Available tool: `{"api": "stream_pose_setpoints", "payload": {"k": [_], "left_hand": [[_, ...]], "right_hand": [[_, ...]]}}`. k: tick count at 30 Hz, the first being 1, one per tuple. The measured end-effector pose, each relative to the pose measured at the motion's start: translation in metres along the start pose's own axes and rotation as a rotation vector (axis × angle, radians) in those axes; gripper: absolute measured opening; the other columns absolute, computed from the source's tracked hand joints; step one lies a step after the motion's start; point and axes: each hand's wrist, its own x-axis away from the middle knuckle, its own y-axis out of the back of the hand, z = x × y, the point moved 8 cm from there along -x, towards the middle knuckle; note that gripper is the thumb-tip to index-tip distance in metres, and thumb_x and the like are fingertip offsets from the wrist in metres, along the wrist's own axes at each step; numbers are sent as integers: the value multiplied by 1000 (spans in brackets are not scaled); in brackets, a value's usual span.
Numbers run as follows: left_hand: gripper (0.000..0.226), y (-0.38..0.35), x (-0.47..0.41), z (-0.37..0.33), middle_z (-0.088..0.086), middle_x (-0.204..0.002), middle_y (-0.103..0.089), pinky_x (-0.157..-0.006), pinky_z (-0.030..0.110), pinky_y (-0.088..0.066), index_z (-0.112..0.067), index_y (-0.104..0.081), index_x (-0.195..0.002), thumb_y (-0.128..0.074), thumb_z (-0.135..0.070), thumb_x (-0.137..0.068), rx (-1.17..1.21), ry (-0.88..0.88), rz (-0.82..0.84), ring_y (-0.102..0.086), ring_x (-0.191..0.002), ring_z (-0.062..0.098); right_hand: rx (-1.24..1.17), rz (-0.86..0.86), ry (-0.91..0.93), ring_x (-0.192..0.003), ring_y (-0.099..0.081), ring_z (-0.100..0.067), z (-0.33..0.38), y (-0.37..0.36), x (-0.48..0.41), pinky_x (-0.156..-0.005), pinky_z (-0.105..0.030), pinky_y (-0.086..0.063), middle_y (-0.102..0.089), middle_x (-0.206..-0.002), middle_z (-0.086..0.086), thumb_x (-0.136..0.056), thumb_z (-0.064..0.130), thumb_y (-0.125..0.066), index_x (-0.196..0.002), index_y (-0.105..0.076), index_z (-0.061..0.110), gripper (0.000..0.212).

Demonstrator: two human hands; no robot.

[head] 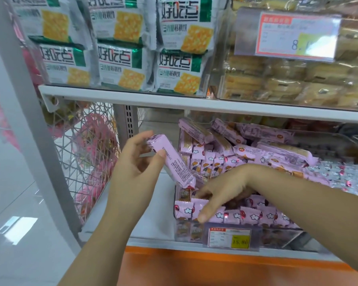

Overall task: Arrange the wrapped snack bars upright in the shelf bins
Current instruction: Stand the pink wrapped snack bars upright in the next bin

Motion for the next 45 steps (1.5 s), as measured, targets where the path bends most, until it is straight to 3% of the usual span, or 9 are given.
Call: {"api": "stream_pose_setpoints", "payload": {"k": [3, 6, 10, 14, 22, 26, 30, 34, 45], "left_hand": [[29, -1, 1, -1, 2, -111, -64, -79, 17, -50, -35, -56, -111, -65, -22, -86, -2, 0, 1, -62, -93, 10], [32, -1, 1, -2, 0, -111, -64, -81, 21, -50, -38, -56, -111, -60, -31, -80, -9, -13, -7, -62, -94, 11], [31, -4, 1, -7, 2, -112, -63, -79, 22, -50, -36, -54, -111, -62, -28, -82, -29, -42, -24, -64, -87, 10], [30, -12, 5, -13, 6, -111, -62, -77, 16, -48, -34, -51, -105, -67, -20, -85, -27, -79, -49, -61, -82, 9], [33, -45, 18, -24, -32, -92, -55, -68, 11, -44, -44, -45, -97, -69, -34, -78, -233, -101, 5, -53, -76, -2], [33, -56, 22, -31, -25, -94, -56, -63, 7, -42, -41, -48, -106, -68, -34, -80, -258, -112, 36, -53, -71, -4], [22, -61, 23, -27, -6, -80, -66, -59, 19, -48, -40, -55, -96, -68, -38, -78, -223, -73, 62, -61, -66, 16], [18, -57, 21, -16, -10, -92, -65, -78, 41, -56, -33, -55, -93, -69, -34, -81, -144, 17, 63, -66, -87, 17], [18, -88, 33, -5, 3, -90, -69, -59, 25, -52, -10, -57, -99, -56, 2, -85, 442, 405, 314, -63, -67, 12]], "right_hand": [[-11, -69, 39, -129, -39, -12, -1, 1, 0, -114, -38, -24, -44, -139, 2, -79, 55, -64, -134, -47, 13, 72], [-159, -142, 139, -74, -51, 10, 13, 11, 19, -81, -24, -49, -49, -83, 16, -84, 48, -59, -81, -58, 21, 28], [-336, -372, 293, -105, -61, -13, 14, 37, 56, -81, -32, -57, -59, -112, -3, -76, 44, -65, -97, -64, 2, 47], [-478, -685, 403, -90, -70, -21, -4, 56, 94, -78, -33, -58, -64, -105, -4, -87, 12, -64, -87, -69, 15, 5], [-967, -938, 603, -71, -59, -16, -46, 39, 140, -61, -32, -57, -53, -112, -6, -67, 33, -65, -82, -66, 16, 22], [-1045, -983, 626, -60, -61, -12, -55, 30, 158, -60, -28, -56, -57, -104, -10, -66, 24, -68, -85, -64, 12, 23], [-902, -1060, 553, -61, -67, -17, -55, 24, 179, -59, -21, -55, -56, -107, -17, -79, -2, -67, -102, -59, 17, 31], [-638, -1212, 464, -56, -65, -9, -50, 22, 196, -51, -10, -44, -62, -99, -3, -80, 10, -71, -100, -60, 24, 27], [-772, -1026, 655, -92, -69, -31, -20, 27, 172, -87, -41, -54, -72, -99, -10, -58, 22, -76, -100, -67, 25, 44]]}}
